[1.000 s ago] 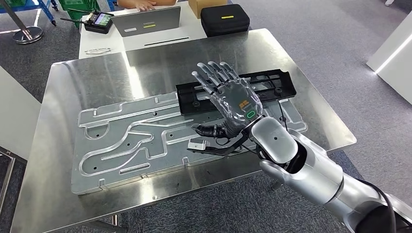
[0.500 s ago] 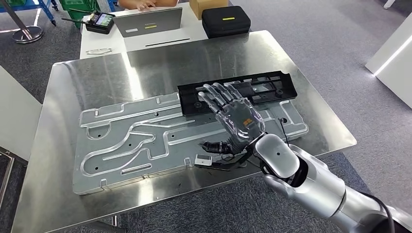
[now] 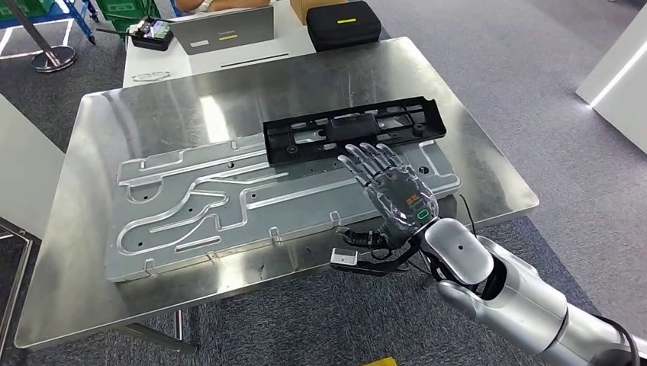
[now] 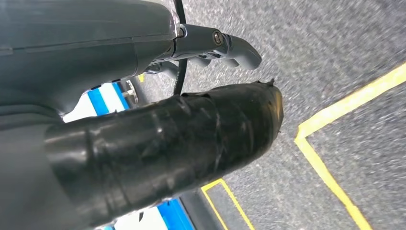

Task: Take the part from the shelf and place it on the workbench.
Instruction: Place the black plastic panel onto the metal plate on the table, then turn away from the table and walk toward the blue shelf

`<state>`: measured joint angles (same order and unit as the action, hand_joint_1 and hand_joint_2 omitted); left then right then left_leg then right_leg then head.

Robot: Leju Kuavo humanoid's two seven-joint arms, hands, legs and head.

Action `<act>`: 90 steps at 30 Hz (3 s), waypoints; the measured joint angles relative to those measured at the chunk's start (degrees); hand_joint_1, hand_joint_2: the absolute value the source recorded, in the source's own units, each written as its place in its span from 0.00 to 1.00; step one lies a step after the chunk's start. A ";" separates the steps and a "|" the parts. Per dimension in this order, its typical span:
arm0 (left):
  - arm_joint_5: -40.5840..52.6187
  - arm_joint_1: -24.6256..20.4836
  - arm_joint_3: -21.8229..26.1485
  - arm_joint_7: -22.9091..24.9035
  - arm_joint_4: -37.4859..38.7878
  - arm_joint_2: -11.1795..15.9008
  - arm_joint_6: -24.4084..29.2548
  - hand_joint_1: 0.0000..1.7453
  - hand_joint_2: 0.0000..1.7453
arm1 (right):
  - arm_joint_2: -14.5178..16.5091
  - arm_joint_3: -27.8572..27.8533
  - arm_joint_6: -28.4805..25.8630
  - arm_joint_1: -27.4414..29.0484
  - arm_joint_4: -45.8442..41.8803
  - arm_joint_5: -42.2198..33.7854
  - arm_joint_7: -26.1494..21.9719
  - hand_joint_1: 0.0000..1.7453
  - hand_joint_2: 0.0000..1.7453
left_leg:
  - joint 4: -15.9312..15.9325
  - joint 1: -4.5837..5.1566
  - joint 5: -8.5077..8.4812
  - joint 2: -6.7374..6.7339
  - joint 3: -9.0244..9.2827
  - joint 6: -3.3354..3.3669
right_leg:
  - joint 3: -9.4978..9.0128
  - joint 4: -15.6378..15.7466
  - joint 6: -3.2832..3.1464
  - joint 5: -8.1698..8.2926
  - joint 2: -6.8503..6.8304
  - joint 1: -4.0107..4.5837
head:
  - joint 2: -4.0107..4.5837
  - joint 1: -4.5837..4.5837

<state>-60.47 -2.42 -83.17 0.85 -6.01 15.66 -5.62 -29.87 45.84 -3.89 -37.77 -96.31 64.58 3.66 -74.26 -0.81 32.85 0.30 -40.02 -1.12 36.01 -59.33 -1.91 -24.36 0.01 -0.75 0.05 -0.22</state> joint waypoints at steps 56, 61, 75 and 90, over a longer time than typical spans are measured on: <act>-3.45 0.20 0.43 -0.61 -0.54 -0.18 1.34 0.00 0.00 | 10.87 -12.66 -11.00 39.40 43.06 -17.32 7.58 0.00 1.00 | 15.46 1.19 -10.18 4.44 1.14 1.22 | -8.59 4.23 -0.71 -3.71 0.62 0.54 | -0.01 0.10; -3.07 -0.19 0.42 -0.99 -0.77 -0.56 1.83 0.00 0.00 | 14.69 -15.73 -11.18 39.39 57.90 -21.43 5.40 0.00 1.00 | 0.81 -0.32 -2.76 0.00 -0.40 -0.51 | -4.14 3.39 0.24 -0.83 -3.47 0.06 | 0.00 0.17; -3.70 -0.87 0.26 -1.59 -0.81 -0.91 1.86 0.00 0.00 | 22.05 -36.79 5.31 39.66 84.30 -50.57 -1.68 0.00 1.00 | 15.81 0.83 -6.35 -0.11 7.41 3.73 | 2.97 -15.09 3.26 -11.91 -0.52 -0.22 | 0.00 0.10; -3.83 -0.97 0.25 -1.51 -1.09 -1.77 1.35 0.00 0.00 | 25.72 -47.47 11.86 39.35 90.11 -53.37 -1.08 0.00 1.00 | 3.14 0.23 -0.18 0.47 0.13 -0.28 | -7.18 5.15 -2.12 -2.15 -2.45 1.93 | 0.00 0.10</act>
<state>-64.30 -3.38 -82.92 -0.67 -7.10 13.89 -4.27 -4.15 -1.63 7.97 1.58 -6.21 11.20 2.58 -71.12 -0.58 32.67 0.76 -39.89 -1.40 28.83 -54.18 -4.03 -26.51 -2.44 1.18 0.04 -0.12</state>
